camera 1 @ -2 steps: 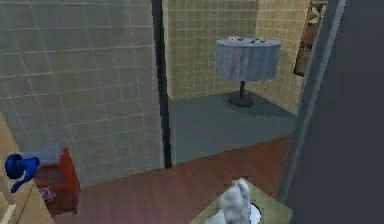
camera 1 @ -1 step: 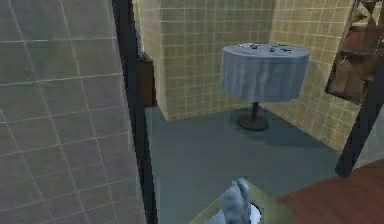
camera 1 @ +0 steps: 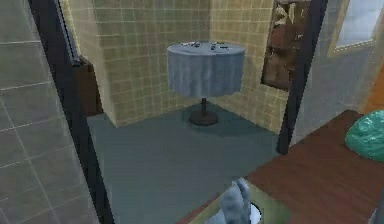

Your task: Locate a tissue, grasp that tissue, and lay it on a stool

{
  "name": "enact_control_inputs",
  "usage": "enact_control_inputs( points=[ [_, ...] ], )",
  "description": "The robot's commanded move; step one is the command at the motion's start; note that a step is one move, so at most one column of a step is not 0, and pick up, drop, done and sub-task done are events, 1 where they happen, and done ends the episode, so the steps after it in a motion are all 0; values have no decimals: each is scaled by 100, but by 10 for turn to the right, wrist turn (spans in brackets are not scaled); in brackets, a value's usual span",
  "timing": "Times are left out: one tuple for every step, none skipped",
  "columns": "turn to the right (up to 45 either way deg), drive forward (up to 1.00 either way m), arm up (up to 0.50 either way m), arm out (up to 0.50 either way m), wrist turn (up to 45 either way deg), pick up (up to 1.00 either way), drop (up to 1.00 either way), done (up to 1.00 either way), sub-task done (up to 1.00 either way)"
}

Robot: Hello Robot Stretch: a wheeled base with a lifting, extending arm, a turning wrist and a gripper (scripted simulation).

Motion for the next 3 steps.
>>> enact_control_inputs(
  points=[
    [0,75,0,0,0,0,0,0,0],
    [450,0,0,0,0,0,0,0,0],
    [240,0,0,0,0,0,0,0,0]
  ],
)
